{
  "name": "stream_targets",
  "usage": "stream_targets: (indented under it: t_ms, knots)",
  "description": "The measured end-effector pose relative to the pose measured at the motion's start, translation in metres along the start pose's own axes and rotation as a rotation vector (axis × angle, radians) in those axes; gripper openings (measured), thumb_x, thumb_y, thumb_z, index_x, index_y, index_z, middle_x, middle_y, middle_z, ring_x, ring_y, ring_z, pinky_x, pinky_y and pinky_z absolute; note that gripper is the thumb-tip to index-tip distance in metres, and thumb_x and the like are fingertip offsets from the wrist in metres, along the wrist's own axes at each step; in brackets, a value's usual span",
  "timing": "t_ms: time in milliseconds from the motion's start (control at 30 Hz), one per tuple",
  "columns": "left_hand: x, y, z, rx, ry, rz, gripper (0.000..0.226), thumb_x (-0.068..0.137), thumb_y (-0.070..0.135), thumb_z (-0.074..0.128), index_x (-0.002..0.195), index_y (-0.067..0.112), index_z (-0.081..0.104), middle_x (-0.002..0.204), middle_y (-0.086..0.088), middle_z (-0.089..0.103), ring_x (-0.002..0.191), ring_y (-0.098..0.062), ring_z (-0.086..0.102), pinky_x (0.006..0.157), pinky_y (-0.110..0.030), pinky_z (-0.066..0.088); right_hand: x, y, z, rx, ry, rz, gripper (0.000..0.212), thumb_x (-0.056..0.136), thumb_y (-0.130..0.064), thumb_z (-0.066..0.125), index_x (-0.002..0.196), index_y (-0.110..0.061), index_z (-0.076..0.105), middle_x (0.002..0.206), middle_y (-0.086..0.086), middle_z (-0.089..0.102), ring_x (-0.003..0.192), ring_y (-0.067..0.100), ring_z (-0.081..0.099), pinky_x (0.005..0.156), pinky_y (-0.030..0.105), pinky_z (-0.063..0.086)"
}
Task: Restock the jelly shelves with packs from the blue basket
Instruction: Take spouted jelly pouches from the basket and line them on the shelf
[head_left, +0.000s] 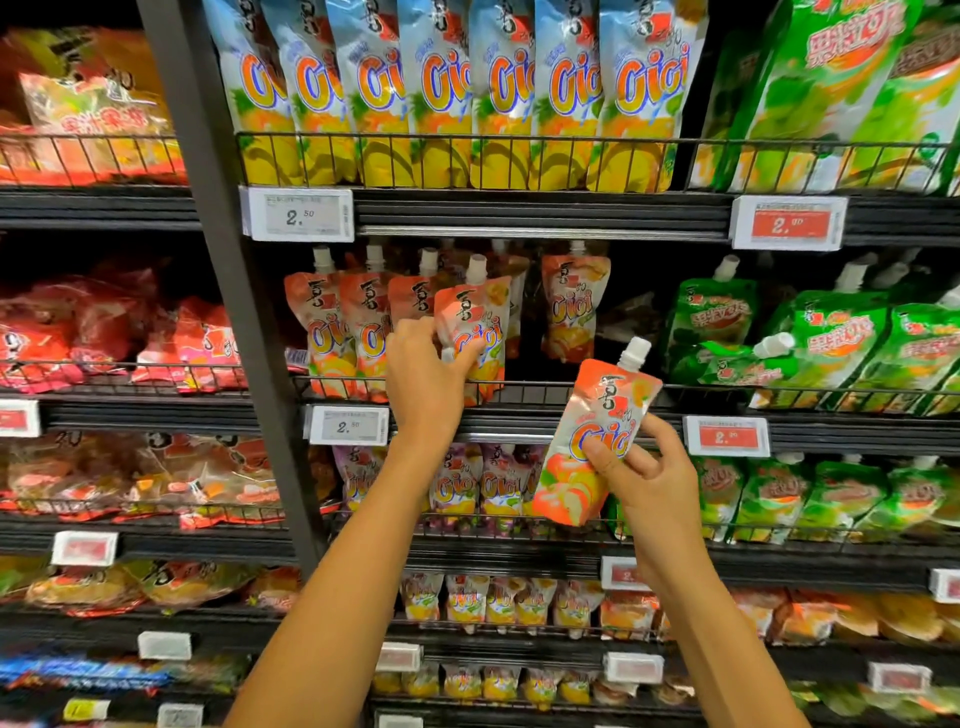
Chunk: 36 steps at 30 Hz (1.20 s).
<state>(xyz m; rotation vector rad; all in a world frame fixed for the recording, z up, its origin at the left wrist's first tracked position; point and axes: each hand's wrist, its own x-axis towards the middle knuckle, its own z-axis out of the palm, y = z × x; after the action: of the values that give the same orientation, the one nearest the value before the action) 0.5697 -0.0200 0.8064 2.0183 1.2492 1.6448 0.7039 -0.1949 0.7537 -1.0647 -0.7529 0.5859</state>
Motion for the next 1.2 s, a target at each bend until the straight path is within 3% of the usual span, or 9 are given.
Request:
stream_targets:
  t_ms: [300, 400, 600, 700, 800, 867, 967, 1133, 1200]
  knots:
    - [-0.009, -0.005, -0.004, 0.146, 0.046, -0.127, 0.049, 0.078, 0.063, 0.069, 0.102, 0.020, 0.066, 0.088, 0.005, 0.072, 0.081, -0.016, 0.067, 0.066, -0.036, 0.054, 0.036, -0.036, 0.018, -0.246, -0.029, -0.283, 0.035, 0.096, -0.014, 0.061, 0.127, -0.023, 0.046, 0.109, -0.002, 0.073, 0.096, 0.010, 0.071, 0.072, 0.024, 0.057]
    - [-0.008, -0.002, -0.004, 0.211, 0.062, -0.153, 0.054, 0.075, 0.071, 0.065, 0.101, 0.025, 0.068, 0.089, 0.009, 0.074, 0.081, -0.014, 0.069, 0.063, -0.030, 0.048, 0.048, -0.043, 0.028, -0.316, 0.008, -0.373, 0.032, 0.096, -0.016, 0.060, 0.123, -0.023, 0.046, 0.103, -0.003, 0.074, 0.092, 0.009, 0.071, 0.074, 0.027, 0.058]
    - [-0.006, 0.002, -0.004, 0.227, 0.065, -0.176, 0.052, 0.075, 0.070, 0.066, 0.102, 0.025, 0.071, 0.089, 0.008, 0.075, 0.084, -0.015, 0.069, 0.057, -0.025, 0.029, 0.075, -0.045, 0.049, -0.379, 0.089, -0.454, 0.035, 0.093, -0.011, 0.064, 0.124, -0.022, 0.052, 0.106, -0.018, 0.065, 0.101, 0.000, 0.064, 0.078, 0.009, 0.048]
    - [-0.006, 0.002, -0.004, 0.237, 0.054, -0.188, 0.052, 0.075, 0.068, 0.067, 0.104, 0.025, 0.071, 0.091, 0.007, 0.075, 0.084, -0.016, 0.070, 0.057, -0.025, 0.031, 0.086, -0.039, 0.057, -0.437, 0.070, -0.435, 0.036, 0.092, -0.010, 0.064, 0.126, -0.018, 0.053, 0.112, -0.008, 0.066, 0.108, 0.007, 0.062, 0.088, 0.018, 0.050]
    - [-0.008, 0.003, -0.005, 0.246, 0.057, -0.179, 0.052, 0.075, 0.068, 0.067, 0.104, 0.026, 0.071, 0.092, 0.007, 0.076, 0.084, -0.016, 0.070, 0.051, -0.022, 0.022, 0.092, -0.030, 0.061, -0.486, 0.027, -0.406, 0.027, 0.091, -0.011, 0.065, 0.114, -0.021, 0.055, 0.108, -0.003, 0.069, 0.103, 0.011, 0.065, 0.078, 0.005, 0.048]
    - [-0.010, 0.003, -0.006, 0.239, 0.062, -0.167, 0.052, 0.075, 0.068, 0.067, 0.103, 0.025, 0.072, 0.092, 0.007, 0.076, 0.084, -0.016, 0.070, 0.051, -0.021, 0.021, 0.096, -0.024, 0.064, -0.543, 0.010, -0.369, 0.019, 0.091, -0.017, 0.066, 0.105, -0.020, 0.054, 0.100, -0.001, 0.070, 0.094, 0.016, 0.067, 0.075, 0.015, 0.053]
    - [-0.010, 0.003, -0.006, 0.228, 0.062, -0.158, 0.051, 0.074, 0.068, 0.068, 0.103, 0.025, 0.072, 0.091, 0.007, 0.076, 0.084, -0.016, 0.070, 0.050, -0.020, 0.020, 0.101, -0.021, 0.071, -0.609, -0.021, -0.281, 0.024, 0.092, -0.026, 0.066, 0.108, -0.010, 0.056, 0.099, 0.007, 0.070, 0.088, 0.026, 0.067, 0.080, 0.046, 0.056]
    - [-0.003, 0.003, -0.006, 0.259, 0.055, -0.142, 0.050, 0.078, 0.067, 0.064, 0.104, 0.026, 0.072, 0.090, 0.008, 0.077, 0.085, -0.015, 0.071, 0.050, -0.020, 0.021, 0.105, -0.021, 0.077, -0.856, -0.011, -0.225, 0.036, 0.097, -0.035, 0.057, 0.121, -0.007, 0.056, 0.096, 0.005, 0.065, 0.099, 0.032, 0.062, 0.085, 0.044, 0.048]
    - [-0.002, 0.002, -0.007, 0.280, 0.065, -0.133, 0.050, 0.080, 0.066, 0.063, 0.108, 0.026, 0.072, 0.089, 0.009, 0.077, 0.086, -0.015, 0.071, 0.051, -0.023, 0.025, 0.109, -0.020, 0.077, -0.925, -0.021, -0.176, 0.039, 0.100, -0.034, 0.053, 0.125, -0.005, 0.054, 0.108, 0.011, 0.066, 0.106, 0.034, 0.061, 0.088, 0.043, 0.047]
